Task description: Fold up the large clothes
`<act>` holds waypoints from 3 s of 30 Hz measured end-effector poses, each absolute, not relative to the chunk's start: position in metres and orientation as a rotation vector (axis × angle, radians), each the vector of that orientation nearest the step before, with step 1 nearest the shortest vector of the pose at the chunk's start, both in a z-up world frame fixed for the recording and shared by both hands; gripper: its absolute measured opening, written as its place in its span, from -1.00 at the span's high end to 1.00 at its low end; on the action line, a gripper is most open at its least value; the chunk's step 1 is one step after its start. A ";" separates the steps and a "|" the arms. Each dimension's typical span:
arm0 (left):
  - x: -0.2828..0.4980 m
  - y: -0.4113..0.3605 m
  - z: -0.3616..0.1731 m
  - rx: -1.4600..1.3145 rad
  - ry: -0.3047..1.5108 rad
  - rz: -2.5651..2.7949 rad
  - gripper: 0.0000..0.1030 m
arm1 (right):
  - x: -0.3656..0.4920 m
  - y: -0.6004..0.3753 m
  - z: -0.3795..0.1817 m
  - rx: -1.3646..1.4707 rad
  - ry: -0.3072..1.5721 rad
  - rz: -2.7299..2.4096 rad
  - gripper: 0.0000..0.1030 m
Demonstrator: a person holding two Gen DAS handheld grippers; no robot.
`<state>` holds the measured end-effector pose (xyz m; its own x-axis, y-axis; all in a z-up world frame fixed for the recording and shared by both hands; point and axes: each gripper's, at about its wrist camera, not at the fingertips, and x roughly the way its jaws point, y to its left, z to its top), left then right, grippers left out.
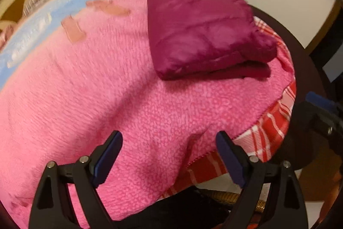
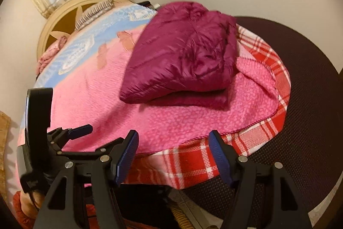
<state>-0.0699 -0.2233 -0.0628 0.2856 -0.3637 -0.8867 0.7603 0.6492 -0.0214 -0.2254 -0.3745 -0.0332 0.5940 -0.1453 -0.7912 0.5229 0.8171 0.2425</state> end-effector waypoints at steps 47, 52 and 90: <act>-0.124 -0.161 0.097 0.106 0.115 -0.628 -1.00 | -0.292 -0.308 0.117 0.102 0.061 -0.665 -0.75; -0.123 -0.157 0.097 0.069 0.125 -0.663 -1.00 | -0.290 -0.307 0.116 0.099 0.062 -0.668 -0.75; -0.118 -0.156 0.097 0.077 0.168 -0.673 -1.00 | -0.291 -0.318 0.111 0.124 0.077 -0.678 -0.76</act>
<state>-0.1177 -0.1565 0.0975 0.7691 -0.6135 -0.1794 0.6259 0.7797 0.0168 -0.2911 -0.3177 0.1105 0.7764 -0.6203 -0.1116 0.6295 0.7718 0.0894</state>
